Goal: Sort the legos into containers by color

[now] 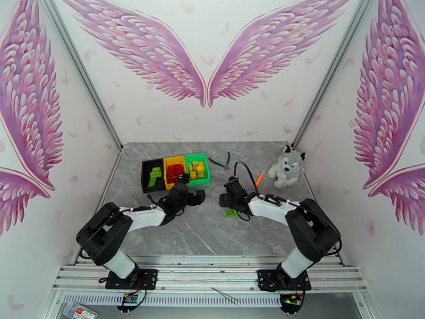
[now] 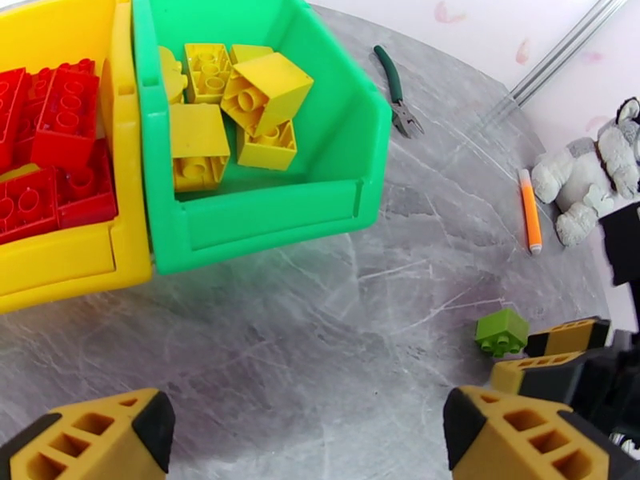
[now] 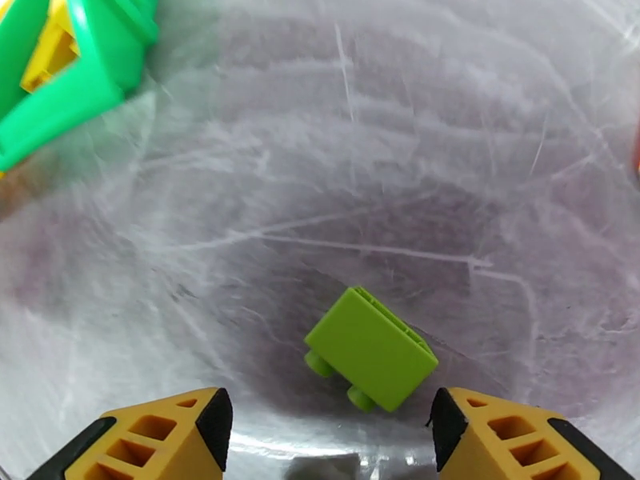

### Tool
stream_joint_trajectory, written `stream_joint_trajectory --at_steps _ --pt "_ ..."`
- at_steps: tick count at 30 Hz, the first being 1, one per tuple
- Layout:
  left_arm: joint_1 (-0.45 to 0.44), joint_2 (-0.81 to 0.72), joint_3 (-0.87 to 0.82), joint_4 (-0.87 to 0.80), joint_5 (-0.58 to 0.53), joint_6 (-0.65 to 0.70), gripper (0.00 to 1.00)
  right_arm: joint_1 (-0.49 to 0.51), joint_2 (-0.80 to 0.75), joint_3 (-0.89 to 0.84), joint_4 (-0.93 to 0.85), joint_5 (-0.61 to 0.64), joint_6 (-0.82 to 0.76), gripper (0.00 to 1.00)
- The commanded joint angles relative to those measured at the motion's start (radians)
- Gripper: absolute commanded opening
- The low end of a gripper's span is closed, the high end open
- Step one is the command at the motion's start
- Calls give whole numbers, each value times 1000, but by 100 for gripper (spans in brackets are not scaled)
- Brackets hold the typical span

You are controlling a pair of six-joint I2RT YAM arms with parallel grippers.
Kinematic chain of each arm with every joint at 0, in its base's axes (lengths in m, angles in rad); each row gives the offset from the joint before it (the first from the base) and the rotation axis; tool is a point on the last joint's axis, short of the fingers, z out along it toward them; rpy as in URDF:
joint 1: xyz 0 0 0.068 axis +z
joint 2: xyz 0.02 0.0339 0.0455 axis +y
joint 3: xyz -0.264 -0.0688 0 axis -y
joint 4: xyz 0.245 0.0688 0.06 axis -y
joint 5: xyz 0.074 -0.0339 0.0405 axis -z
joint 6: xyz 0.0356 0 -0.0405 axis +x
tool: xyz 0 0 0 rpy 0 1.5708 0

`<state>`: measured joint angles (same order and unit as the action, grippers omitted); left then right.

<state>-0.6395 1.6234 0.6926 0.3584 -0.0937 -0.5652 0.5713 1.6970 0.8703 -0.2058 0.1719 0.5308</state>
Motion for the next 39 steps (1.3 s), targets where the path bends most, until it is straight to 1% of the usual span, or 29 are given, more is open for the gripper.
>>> stream_joint_trajectory --at_steps 1,6,11,20,23,26,29,31,35,39 --pt "-1 0 26 11 -9 -4 94 -7 47 48 8 -10 14 69" --pt "2 -10 16 8 -25 -3 94 -8 89 85 8 -20 6 67" --pt "12 -20 11 6 -28 -4 94 -7 136 131 4 -36 -4 62" --pt "26 -33 -12 10 -29 -8 94 -5 187 197 -30 5 -2 52" --pt "30 -46 -22 10 -30 -8 94 -4 182 199 -38 19 -4 47" --pt "36 -58 -33 10 -34 -6 94 -1 169 198 -43 20 -9 36" --pt "48 -88 -52 11 -35 -5 94 9 149 199 -38 10 -14 29" --pt "62 -121 -70 5 -39 -3 94 21 137 203 -29 -16 -17 26" --pt "114 -221 -119 -28 -68 5 96 57 131 232 14 -115 -24 24" --pt "187 -337 -160 -84 -101 7 99 105 170 299 80 -284 -21 23"
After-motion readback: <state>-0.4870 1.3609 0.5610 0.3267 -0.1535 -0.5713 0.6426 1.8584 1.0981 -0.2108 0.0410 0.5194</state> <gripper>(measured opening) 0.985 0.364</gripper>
